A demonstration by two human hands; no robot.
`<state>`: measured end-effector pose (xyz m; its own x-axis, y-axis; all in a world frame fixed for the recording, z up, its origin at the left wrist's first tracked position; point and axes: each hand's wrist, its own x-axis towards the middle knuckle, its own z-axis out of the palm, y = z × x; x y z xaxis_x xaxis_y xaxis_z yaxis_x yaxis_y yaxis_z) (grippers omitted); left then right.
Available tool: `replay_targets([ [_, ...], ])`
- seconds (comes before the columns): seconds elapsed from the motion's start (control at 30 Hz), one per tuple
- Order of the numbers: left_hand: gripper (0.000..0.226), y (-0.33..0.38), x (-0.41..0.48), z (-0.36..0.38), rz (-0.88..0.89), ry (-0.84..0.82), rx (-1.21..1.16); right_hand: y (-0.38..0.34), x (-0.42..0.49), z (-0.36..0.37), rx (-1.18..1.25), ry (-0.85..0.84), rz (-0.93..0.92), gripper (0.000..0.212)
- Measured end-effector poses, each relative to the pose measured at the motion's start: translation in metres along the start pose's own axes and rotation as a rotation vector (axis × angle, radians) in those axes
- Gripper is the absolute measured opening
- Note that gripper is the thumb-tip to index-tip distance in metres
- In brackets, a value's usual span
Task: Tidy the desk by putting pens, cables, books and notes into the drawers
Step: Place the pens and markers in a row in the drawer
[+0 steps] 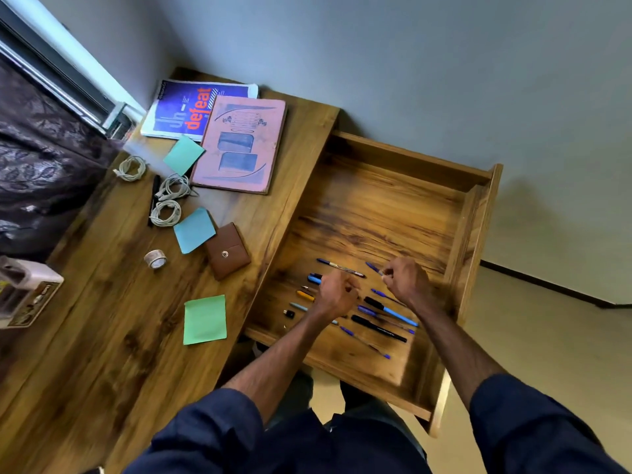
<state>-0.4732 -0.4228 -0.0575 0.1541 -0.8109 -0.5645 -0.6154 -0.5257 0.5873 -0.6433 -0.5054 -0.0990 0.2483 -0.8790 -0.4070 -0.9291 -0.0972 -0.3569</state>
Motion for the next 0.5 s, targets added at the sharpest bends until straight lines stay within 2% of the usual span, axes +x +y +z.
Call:
replay_targets([
  [0.13,0.012,-0.019,0.0,-0.004,-0.048,-0.015,-0.017,0.017,-0.002,0.013,-0.185,-0.045,0.015,0.001],
  [0.5,0.008,-0.03,-0.01,-0.012,-0.062,-0.02,-0.07,0.026,-0.012,0.019,-0.11,-0.059,0.088,0.007],
])
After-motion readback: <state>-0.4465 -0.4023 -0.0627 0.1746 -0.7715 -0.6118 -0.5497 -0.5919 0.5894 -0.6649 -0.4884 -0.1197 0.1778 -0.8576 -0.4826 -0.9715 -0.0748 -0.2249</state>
